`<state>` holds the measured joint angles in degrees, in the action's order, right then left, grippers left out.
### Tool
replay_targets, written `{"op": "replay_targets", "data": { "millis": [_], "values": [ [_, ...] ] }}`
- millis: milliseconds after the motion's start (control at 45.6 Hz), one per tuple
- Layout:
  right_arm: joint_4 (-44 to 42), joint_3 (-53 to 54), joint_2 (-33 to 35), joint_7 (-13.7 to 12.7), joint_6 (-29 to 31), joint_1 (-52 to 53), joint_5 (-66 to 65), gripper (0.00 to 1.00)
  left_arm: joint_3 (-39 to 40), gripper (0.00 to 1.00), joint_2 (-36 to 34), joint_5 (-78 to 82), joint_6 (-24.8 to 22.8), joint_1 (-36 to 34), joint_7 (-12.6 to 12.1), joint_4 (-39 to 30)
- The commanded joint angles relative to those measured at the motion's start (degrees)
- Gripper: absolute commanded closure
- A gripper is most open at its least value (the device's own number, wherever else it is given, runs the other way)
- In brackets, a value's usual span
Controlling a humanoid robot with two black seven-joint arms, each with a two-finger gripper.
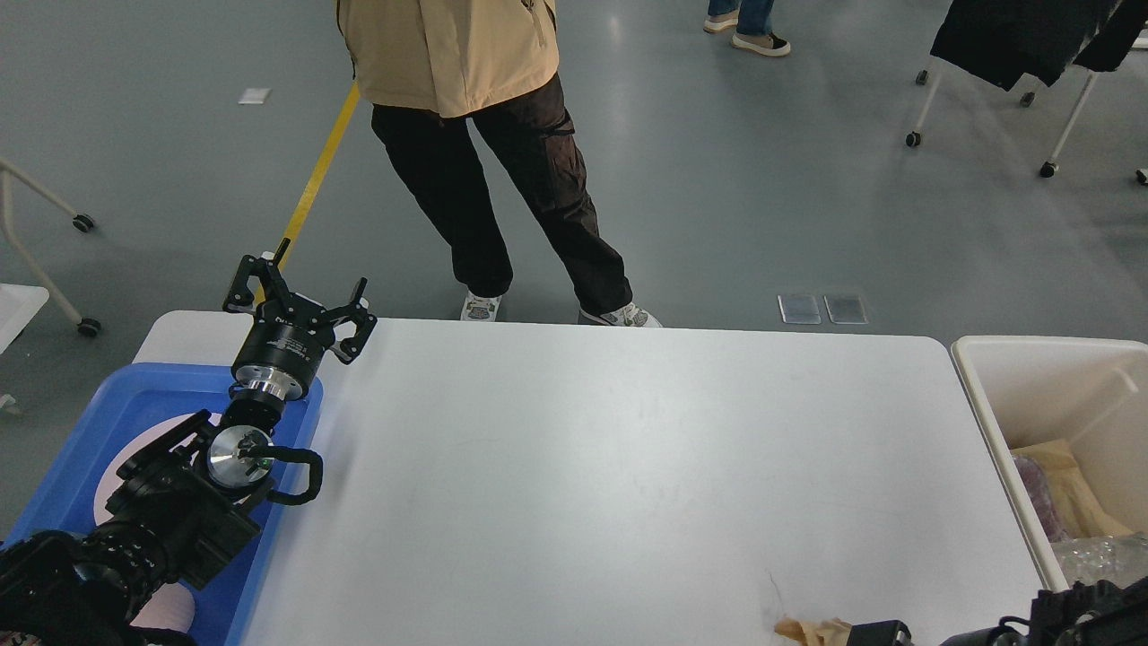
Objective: Tidy desktop
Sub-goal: 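Move the right gripper down to the crumpled brown paper cup, then grasp the paper cup, lift it and drop it into the bin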
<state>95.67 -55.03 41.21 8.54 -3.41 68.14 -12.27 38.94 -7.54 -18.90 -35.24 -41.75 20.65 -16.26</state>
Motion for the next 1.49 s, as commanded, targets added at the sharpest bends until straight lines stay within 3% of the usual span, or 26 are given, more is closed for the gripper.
{"op": "replay_targets", "data": {
  "millis": [0,88,175,219,263,307,373,395,745,921,1074,1184,1359,1469],
  "values": [
    [-0.8,5.5,-2.7,0.0,-3.7,-5.6,0.1,0.0,0.0,0.01,0.0,0.0,0.0,0.0,0.0,0.0],
    [-1.2,6.3,-3.7,0.7,-6.0,-7.1,0.1,0.0,0.0,0.01,0.2,0.0,0.0,0.0,0.0,0.0],
    [-1.2,6.3,-5.2,4.9,-9.7,-8.3,0.8,0.02,0.0,0.01,0.0,0.0,0.0,0.0,0.0,0.0],
    [-1.3,6.3,-5.5,8.1,-12.1,-8.9,1.8,0.19,0.0,0.01,0.0,0.0,0.0,0.0,0.0,0.0],
    [-1.2,6.0,-6.0,9.7,-14.4,-9.1,2.2,0.42,0.0,0.01,0.2,0.0,0.0,0.0,0.0,0.0],
    [-1.3,5.6,-6.6,10.2,-16.6,-9.2,2.2,0.66,0.0,0.01,0.0,0.0,0.0,0.0,0.0,0.0],
    [-1.5,5.5,-7.1,10.3,-18.0,-9.3,2.2,0.84,0.0,0.01,0.2,0.0,-0.1,0.0,0.0,0.0],
    [-1.5,5.5,-7.1,10.3,-18.1,-9.3,2.2,0.99,0.0,0.01,0.0,0.0,0.0,0.0,0.0,0.0],
    [-1.4,5.0,-5.6,10.2,-20.6,-7.1,2.4,1.0,0.0,0.01,0.2,0.0,0.0,0.0,0.0,0.0],
    [-2.6,2.3,-1.7,10.3,-19.6,-0.2,1.6,1.0,0.0,0.01,0.0,0.0,0.0,0.0,0.0,0.0],
    [-2.7,-7.3,-0.4,10.9,-14.0,15.5,-1.1,1.0,0.0,0.01,0.0,0.0,0.0,0.0,0.0,0.0],
    [-2.5,-14.7,-1.2,11.1,-6.5,31.1,-2.0,1.0,0.0,0.01,0.0,0.0,0.0,0.0,0.0,0.0],
    [-0.8,-16.5,-6.2,11.1,7.5,50.4,-2.1,1.0,0.0,0.01,0.0,0.0,0.0,0.0,0.0,0.0],
    [-0.3,-16.2,-12.2,11.0,9.5,56.1,-1.7,1.0,0.0,0.01,0.2,0.0,0.0,0.0,0.0,0.0]
  ]
}}
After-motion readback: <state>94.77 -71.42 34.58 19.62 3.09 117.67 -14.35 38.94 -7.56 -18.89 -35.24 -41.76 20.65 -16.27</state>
